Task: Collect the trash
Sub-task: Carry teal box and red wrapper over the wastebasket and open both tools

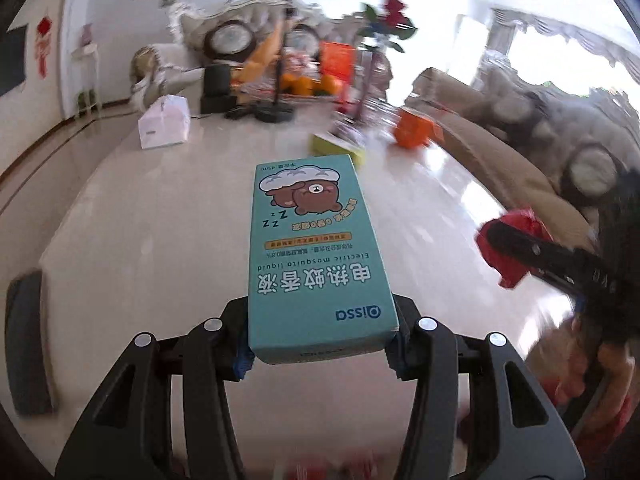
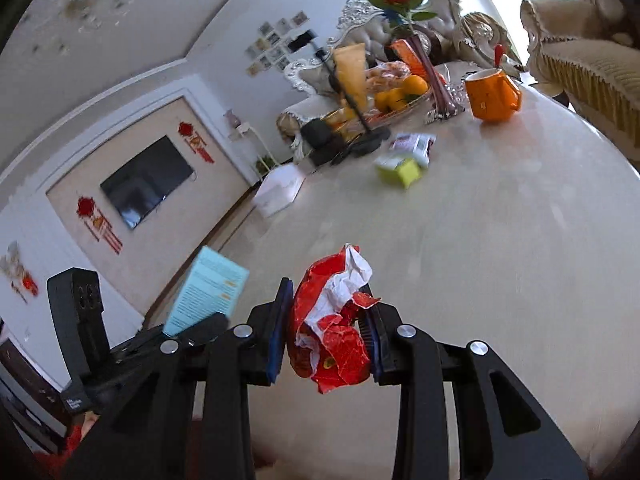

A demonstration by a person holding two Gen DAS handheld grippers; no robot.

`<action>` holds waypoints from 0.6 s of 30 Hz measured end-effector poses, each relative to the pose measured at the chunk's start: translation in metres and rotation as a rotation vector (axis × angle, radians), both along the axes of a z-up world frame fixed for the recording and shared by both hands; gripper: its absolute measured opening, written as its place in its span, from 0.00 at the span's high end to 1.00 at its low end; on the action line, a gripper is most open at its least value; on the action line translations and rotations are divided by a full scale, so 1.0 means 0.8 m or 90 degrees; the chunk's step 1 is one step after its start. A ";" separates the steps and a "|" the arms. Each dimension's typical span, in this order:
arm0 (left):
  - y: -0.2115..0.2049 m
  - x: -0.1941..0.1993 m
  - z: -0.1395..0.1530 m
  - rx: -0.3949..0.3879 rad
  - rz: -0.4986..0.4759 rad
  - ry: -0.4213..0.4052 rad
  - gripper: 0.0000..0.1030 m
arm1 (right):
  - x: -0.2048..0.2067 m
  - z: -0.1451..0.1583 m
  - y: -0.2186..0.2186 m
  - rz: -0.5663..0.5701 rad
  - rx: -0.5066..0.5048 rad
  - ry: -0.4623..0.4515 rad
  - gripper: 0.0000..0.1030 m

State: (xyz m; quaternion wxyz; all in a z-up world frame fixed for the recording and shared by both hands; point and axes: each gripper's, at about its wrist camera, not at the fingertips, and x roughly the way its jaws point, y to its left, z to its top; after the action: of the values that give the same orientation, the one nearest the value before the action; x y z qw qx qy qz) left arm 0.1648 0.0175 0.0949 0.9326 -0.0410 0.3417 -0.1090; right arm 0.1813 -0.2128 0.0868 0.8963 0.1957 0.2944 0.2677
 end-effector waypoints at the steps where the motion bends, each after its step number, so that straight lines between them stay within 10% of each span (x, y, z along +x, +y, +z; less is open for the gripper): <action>1: -0.003 -0.024 -0.005 -0.005 -0.012 0.004 0.52 | -0.019 -0.003 0.002 0.004 -0.005 0.003 0.70; 9: -0.014 -0.158 -0.090 0.033 -0.076 0.080 0.52 | -0.136 -0.072 0.025 0.014 -0.069 0.111 0.70; 18: -0.022 -0.167 -0.218 0.079 -0.066 0.191 0.52 | -0.137 -0.212 0.066 -0.015 -0.216 0.284 0.70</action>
State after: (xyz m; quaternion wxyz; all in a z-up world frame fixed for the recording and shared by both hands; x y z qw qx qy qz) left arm 0.0312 0.0001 -0.0794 0.8651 0.0186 0.4847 -0.1280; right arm 0.0717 -0.1597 -0.0829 0.8322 0.1004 0.5229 0.1547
